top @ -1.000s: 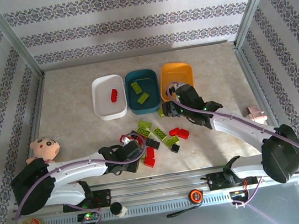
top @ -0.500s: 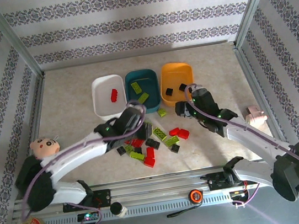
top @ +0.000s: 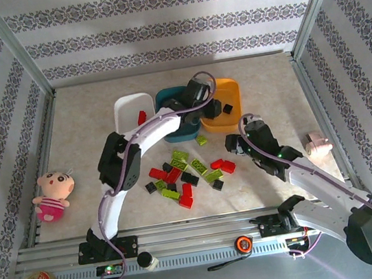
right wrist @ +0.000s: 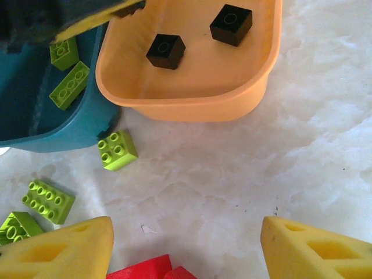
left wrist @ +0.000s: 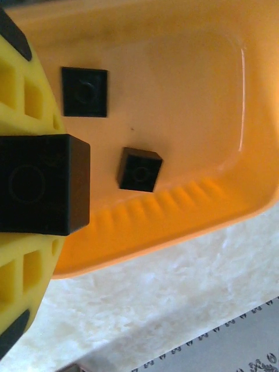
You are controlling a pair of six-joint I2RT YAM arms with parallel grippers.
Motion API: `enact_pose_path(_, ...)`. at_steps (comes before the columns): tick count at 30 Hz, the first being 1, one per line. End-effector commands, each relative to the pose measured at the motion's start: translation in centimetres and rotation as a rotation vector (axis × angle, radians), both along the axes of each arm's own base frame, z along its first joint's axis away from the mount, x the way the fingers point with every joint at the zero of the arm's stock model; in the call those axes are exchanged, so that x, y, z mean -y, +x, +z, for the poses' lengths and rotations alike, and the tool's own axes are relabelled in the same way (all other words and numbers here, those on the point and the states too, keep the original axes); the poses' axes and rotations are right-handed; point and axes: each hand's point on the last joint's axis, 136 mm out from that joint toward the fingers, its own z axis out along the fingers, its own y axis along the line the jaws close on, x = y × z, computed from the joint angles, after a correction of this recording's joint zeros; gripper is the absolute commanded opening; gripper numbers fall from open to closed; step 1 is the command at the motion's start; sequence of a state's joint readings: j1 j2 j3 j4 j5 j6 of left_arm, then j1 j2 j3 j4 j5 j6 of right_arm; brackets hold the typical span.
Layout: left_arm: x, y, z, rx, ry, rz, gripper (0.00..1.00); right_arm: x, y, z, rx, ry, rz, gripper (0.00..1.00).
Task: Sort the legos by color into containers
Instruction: Place the lego in the container.
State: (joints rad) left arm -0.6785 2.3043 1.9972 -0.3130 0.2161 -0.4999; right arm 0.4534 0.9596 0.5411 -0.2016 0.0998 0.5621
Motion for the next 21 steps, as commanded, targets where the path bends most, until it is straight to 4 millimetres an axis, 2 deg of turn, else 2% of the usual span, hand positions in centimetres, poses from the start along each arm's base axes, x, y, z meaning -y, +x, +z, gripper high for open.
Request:
enact_pose_path(1, 0.2, 0.7, -0.2, -0.047, 0.002, -0.01, 0.42, 0.3, -0.6, -0.6, -0.025, 0.013, -0.009, 0.68)
enact_pose_path(4, 1.0, 1.3, 0.8, -0.044, -0.04, -0.012, 0.59, 0.1, -0.9, -1.2, -0.047, 0.013, 0.005, 0.68)
enact_pose_path(7, 1.3, 1.6, 2.6, -0.021, -0.071, -0.007, 0.66, -0.1, -1.2, -1.7, -0.067, 0.012, 0.017, 0.69)
enact_pose_path(11, 0.7, 0.9, 5.9, 0.024, -0.112, -0.011, 0.71, -0.8, -1.2, -2.1, -0.082, 0.019, 0.051, 0.69)
enact_pose_path(14, -1.1, -0.5, 8.8, 0.073, -0.164, 0.005, 0.77, -2.4, -1.0, -2.3, -0.102, 0.028, 0.123, 0.69)
enact_pose_path(16, -3.1, -1.9, 10.1, 0.099, -0.206, 0.036, 0.8, -3.8, -0.6, -2.6, -0.115, 0.016, 0.186, 0.69)
enact_pose_path(19, -6.3, -4.7, 11.7, 0.129, -0.264, 0.074, 0.82, -6.1, 0.1, -3.4, -0.14, -0.014, 0.268, 0.69)
enact_pose_path(21, -8.7, -6.9, 11.5, 0.145, -0.263, 0.106, 0.85, -7.6, 0.7, -4.2, -0.164, -0.031, 0.314, 0.7)
